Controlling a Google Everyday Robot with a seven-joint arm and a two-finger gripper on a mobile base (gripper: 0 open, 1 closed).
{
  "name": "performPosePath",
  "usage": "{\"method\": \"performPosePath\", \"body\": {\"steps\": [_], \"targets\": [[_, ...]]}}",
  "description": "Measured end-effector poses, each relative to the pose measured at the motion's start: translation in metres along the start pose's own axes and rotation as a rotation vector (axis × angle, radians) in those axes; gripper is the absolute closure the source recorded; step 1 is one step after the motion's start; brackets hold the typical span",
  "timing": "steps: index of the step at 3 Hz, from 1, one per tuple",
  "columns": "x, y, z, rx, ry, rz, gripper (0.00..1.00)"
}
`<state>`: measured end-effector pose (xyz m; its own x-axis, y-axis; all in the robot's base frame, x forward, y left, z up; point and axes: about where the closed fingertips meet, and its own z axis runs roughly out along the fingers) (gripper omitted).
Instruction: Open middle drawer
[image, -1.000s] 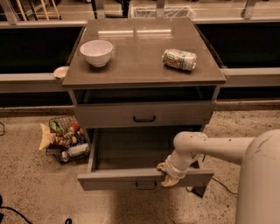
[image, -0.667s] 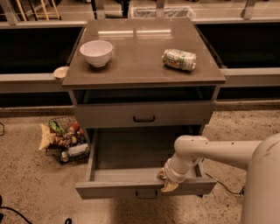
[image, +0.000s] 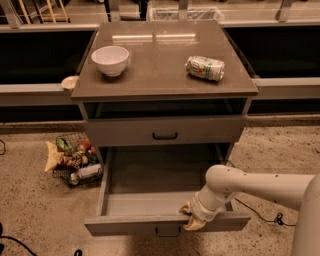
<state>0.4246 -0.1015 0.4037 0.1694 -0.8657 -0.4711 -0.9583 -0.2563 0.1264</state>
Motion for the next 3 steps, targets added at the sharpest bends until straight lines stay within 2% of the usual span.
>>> {"method": "performPosePath", "body": {"steps": [1, 2, 3], "targets": [[0.0002, 0.0002, -0.0001, 0.0, -0.001, 0.001, 0.82], [0.0001, 0.0002, -0.0001, 0.0, -0.001, 0.001, 0.57], [-0.0018, 0.0008, -0.0051, -0.011, -0.006, -0.029, 0.36]]}}
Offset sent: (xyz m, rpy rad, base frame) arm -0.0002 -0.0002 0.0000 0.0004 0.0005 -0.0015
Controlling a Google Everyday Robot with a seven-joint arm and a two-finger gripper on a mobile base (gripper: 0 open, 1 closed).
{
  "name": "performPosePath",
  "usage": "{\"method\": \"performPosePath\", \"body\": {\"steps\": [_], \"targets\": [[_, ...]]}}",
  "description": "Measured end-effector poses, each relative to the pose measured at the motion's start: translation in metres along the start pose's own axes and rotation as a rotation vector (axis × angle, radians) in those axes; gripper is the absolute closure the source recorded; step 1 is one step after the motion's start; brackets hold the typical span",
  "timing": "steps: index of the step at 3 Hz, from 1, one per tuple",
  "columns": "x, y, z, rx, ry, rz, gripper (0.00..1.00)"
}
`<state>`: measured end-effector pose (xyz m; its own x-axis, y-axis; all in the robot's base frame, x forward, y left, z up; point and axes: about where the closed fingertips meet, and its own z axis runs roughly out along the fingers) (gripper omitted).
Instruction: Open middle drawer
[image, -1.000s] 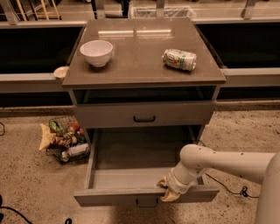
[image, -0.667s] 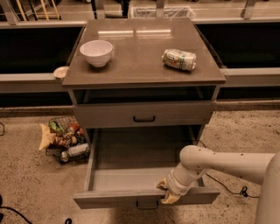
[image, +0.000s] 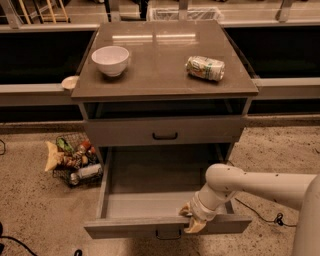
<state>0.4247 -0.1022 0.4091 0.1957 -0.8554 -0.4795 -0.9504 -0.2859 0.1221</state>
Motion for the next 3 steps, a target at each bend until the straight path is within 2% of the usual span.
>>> {"method": "performPosePath", "body": {"steps": [1, 2, 3], "targets": [[-0.001, 0.002, -0.006, 0.003, 0.004, -0.005, 0.12], [-0.006, 0.009, -0.029, 0.032, 0.025, -0.022, 0.0], [-0.022, 0.027, -0.087, 0.115, 0.081, -0.078, 0.0]]}}
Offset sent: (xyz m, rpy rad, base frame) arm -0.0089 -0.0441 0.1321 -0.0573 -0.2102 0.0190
